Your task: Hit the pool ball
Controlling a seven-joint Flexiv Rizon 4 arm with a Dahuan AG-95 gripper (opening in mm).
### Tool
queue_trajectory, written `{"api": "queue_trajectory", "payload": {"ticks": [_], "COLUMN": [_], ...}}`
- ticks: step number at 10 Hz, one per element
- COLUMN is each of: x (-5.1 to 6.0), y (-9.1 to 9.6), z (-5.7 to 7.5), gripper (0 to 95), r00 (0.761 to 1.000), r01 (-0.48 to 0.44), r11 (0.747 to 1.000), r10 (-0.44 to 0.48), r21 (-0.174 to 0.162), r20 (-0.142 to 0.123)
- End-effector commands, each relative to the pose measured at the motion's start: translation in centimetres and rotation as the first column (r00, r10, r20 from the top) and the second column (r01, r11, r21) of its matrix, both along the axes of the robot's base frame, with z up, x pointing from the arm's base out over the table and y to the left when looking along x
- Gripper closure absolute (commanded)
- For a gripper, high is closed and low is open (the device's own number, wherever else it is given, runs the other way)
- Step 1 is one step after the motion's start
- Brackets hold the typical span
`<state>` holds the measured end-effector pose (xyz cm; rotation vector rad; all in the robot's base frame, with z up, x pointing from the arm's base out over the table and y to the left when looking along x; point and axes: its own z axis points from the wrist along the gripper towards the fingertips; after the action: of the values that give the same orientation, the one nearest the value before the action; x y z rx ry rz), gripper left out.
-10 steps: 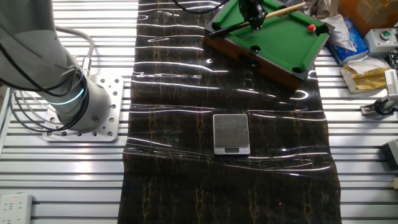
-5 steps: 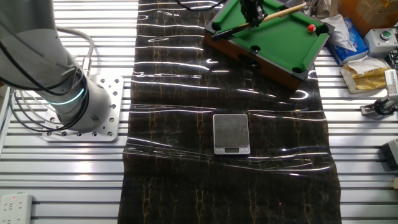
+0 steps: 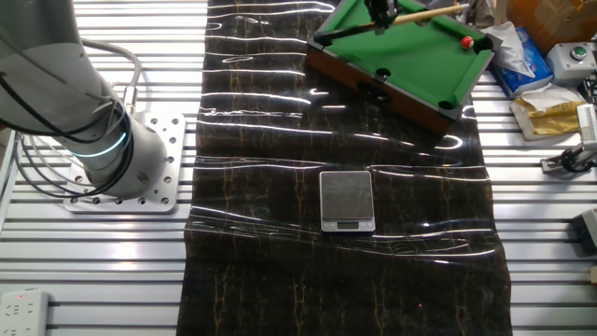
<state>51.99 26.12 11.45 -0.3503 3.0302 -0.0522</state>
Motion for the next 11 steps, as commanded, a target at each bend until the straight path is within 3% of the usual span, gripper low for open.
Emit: {"api": "queue_trajectory", "payload": {"ticks": [1, 3, 4, 7, 11], "x": [-0.4, -0.7, -0.9, -1.3, -2.4], "y": [0.3, 0.5, 0.6, 1.2, 2.1], "z": [2.3, 3.4, 3.7, 4.4, 4.4], "gripper": [95.0, 95.0, 95.0, 95.0, 95.0], "r00": [0.982, 0.964, 0.953, 0.929, 0.903], "r01": [0.182, 0.249, 0.272, 0.308, 0.353], "r11": [0.983, 0.969, 0.962, 0.950, 0.933], "r10": [-0.182, -0.247, -0.268, -0.288, -0.319], "r21": [-0.003, 0.001, 0.012, 0.054, 0.074], "r20": [-0.047, -0.101, -0.142, -0.232, -0.287]}}
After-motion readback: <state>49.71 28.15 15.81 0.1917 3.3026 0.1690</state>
